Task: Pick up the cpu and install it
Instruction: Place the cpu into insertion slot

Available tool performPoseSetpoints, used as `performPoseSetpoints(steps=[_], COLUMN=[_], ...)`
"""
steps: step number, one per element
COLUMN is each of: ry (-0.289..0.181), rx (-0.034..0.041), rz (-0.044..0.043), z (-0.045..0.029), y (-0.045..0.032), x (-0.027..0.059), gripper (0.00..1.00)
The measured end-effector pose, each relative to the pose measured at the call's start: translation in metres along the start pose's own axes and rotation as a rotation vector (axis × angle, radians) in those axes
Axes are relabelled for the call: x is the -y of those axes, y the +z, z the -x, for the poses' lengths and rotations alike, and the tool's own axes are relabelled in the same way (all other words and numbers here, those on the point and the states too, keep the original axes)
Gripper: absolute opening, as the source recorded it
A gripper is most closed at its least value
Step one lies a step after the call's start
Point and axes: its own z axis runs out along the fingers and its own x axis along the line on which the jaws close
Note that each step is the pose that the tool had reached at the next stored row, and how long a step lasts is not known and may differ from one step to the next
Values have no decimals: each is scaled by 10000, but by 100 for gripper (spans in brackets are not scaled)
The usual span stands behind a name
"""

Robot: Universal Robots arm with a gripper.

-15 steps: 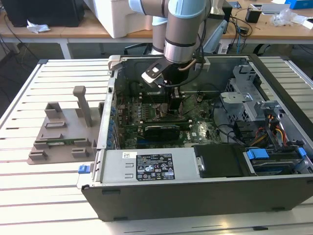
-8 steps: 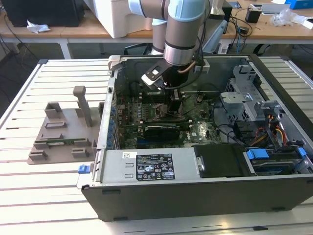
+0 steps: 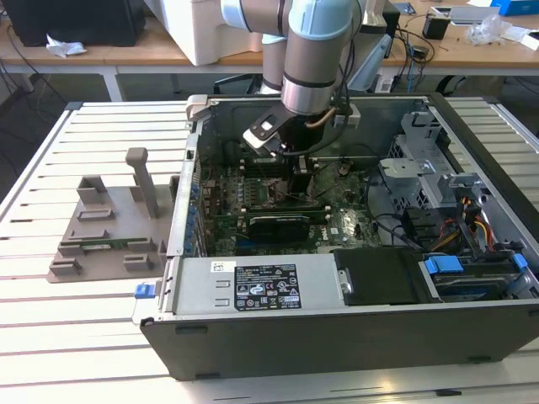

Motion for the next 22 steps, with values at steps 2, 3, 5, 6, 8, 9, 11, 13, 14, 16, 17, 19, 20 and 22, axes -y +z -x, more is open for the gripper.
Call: performPoseSetpoints(steps=[2, 3, 5, 6, 8, 9, 11, 13, 14, 16, 17, 19, 20, 22], ry=[19, 24, 24, 24, 24, 23, 23, 23, 23, 23, 23, 23, 22, 21], rx=[2, 2, -3, -9, -11, -21, -18, -16, -17, -15, -16, -16, -17, -17], rz=[-4, -4, -2, -1, 0, 5, 2, 0, 0, -1, 0, 0, 0, 0], z=[0, 1, 0, -1, -1, -2, -1, 0, -1, 1, 3, -1, -4, -4], y=[8, 12, 14, 15, 15, 17, 17, 15, 15, -10, -70, -120, -136, -148], x=[0, 0, -1, -1, -2, -2, -2, -2, -2, 0, 5, 8, 9, 9], gripper=[55, 55, 55, 55, 55, 55, 62, 62, 62, 62, 62, 62, 62, 54])
